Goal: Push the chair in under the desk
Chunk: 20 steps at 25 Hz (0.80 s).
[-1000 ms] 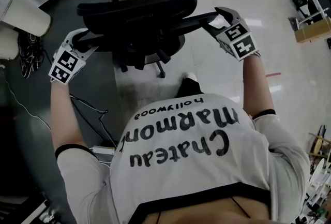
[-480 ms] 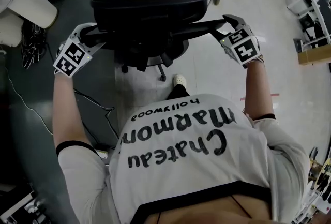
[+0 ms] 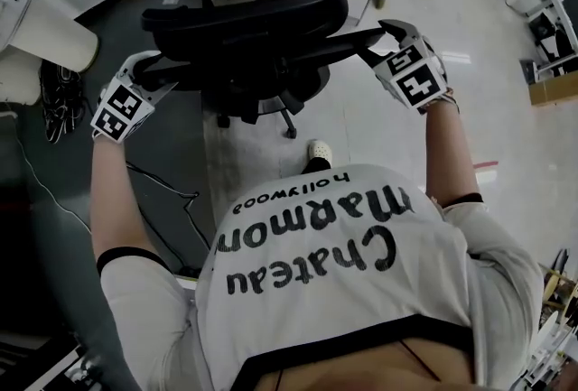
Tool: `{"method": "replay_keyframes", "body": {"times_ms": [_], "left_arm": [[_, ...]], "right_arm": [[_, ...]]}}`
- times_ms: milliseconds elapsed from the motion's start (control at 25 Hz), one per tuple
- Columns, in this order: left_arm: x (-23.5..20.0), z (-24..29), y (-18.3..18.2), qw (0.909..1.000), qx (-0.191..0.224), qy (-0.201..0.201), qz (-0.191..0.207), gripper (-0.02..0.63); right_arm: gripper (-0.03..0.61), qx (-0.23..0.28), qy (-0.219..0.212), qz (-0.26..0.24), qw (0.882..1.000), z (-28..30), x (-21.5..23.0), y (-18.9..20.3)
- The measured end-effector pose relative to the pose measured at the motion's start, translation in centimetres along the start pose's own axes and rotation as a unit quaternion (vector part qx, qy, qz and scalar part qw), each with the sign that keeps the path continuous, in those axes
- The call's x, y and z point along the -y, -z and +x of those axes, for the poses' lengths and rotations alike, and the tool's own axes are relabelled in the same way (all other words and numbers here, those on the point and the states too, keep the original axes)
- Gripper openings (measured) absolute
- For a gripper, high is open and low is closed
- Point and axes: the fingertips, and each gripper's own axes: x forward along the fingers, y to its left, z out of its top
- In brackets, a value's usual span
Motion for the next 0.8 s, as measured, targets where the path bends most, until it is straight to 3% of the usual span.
{"method": "replay_keyframes", "body": {"times_ms": [320, 800], "left_arm": [[-7.3, 5.6, -2.3, 1.0, 0.0, 0.004, -0.003, 0.25], [-7.3, 5.8, -2.4, 1.0, 0.004, -0.003, -0.001, 0.249]], "right_arm": [[0.288, -0.005, 0.002, 0.012, 1.0, 4.8, 7.1, -1.5], [0.29, 0.012, 0.012, 0.009, 1.0, 5.5, 7.5, -1.8]]}}
